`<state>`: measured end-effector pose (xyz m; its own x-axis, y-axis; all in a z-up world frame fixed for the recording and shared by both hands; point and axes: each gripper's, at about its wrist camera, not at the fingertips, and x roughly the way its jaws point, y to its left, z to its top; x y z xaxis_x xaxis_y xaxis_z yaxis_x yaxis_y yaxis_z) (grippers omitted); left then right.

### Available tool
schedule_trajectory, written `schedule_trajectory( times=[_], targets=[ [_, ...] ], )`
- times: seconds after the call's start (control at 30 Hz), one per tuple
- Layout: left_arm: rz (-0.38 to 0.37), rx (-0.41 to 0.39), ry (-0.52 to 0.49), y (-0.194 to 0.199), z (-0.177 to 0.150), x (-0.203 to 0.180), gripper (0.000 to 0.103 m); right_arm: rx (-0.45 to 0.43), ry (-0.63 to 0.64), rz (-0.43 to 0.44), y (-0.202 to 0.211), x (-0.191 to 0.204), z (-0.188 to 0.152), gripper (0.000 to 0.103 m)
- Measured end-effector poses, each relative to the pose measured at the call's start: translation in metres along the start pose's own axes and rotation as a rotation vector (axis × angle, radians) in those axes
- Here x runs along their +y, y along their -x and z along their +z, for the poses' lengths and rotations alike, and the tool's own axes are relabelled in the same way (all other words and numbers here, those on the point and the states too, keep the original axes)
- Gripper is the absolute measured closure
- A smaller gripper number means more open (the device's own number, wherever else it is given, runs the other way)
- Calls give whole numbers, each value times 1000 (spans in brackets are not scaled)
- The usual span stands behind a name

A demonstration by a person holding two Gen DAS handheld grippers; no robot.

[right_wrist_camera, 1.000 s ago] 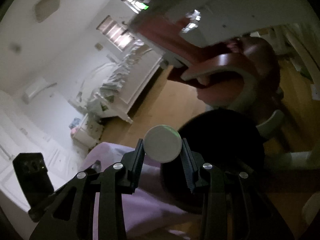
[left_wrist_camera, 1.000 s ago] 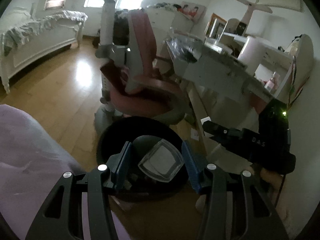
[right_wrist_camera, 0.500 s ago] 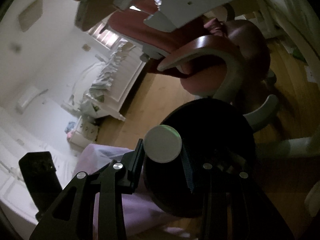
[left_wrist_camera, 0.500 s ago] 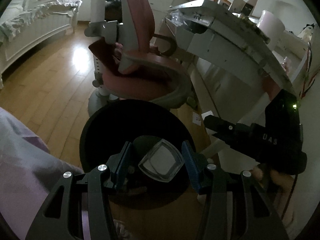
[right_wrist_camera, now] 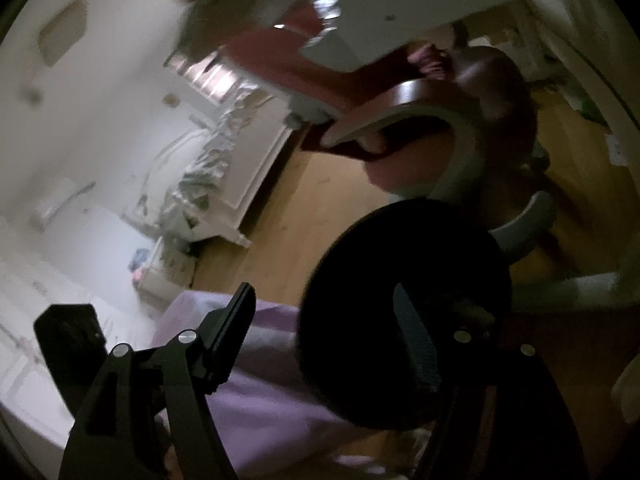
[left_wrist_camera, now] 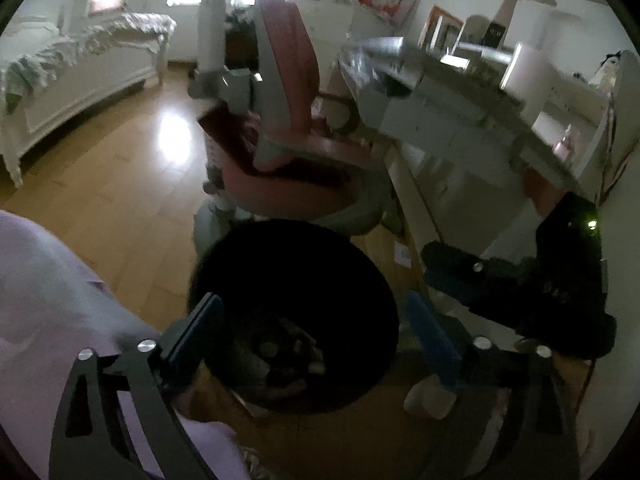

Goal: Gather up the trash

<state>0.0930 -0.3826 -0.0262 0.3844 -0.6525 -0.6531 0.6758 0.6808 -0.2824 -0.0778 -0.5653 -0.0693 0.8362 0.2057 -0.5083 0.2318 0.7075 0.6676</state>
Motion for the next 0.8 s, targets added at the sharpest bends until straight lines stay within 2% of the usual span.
schedule_trajectory(
  times=[0.07,0.17,0.27,0.4,0.5,0.63,0.8],
  targets=[
    [42,-37,8,22,-3,4,5,6,31,12,1,13,-4,25],
    [129,-83,54,61,-13,20,5,27,101,32,-5,47,-16,23],
    [179,-119,125,102,-25,43,5,50,167,51,-10,78,-26,20],
    [359,-209,215,164,-50,74,5,82,313,80,-19,143,-52,16],
    [506,-285,283,214,-73,94,5,93,448,93,-25,197,-74,5],
    [669,-343,317,265,-102,110,5,49,586,173,-22,265,-106,5],
    [774,-372,363,301,-128,122,5,-18,644,274,-16,320,-138,5]
  ],
)
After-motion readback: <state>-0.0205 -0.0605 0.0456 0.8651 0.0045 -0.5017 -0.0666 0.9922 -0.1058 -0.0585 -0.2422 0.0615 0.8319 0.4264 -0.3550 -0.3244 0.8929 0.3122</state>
